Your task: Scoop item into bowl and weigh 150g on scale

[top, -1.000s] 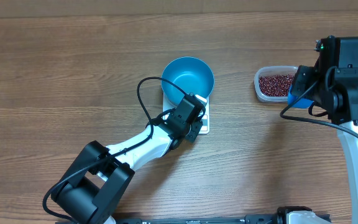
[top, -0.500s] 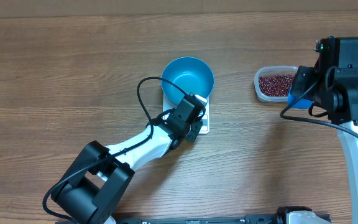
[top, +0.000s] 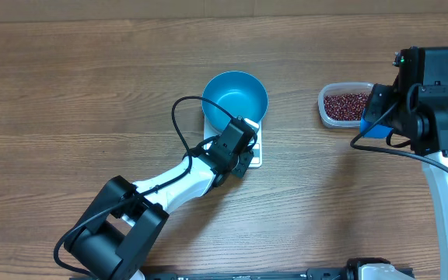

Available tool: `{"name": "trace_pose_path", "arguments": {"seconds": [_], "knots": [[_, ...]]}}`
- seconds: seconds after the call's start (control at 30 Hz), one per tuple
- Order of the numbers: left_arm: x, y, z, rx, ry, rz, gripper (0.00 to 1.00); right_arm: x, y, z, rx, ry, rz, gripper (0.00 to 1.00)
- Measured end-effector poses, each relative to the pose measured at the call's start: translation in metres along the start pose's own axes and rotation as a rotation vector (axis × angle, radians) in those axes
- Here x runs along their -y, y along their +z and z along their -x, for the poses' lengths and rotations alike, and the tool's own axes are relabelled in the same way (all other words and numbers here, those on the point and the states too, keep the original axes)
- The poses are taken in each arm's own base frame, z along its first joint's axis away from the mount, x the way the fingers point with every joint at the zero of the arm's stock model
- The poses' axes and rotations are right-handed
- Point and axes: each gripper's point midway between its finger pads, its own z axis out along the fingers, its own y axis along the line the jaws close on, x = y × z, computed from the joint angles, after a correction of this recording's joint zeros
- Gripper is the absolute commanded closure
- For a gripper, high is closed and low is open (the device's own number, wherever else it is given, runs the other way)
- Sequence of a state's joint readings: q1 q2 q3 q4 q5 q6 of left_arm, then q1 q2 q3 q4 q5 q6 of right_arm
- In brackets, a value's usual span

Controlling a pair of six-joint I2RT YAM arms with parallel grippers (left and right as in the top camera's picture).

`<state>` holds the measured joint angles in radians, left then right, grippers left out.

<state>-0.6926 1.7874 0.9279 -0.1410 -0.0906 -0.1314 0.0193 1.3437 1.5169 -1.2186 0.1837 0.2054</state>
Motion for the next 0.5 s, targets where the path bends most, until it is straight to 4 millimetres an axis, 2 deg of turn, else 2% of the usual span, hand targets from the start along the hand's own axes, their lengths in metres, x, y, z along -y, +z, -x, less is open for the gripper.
{"name": "trace_pose_path", "arguments": {"seconds": [0.5], "knots": [[0.0011, 0.0025, 0.0022, 0.006, 0.001, -0.001, 0.96, 0.0001, 0.0, -0.0004, -0.001, 0.0, 0.0, 0.96]]}}
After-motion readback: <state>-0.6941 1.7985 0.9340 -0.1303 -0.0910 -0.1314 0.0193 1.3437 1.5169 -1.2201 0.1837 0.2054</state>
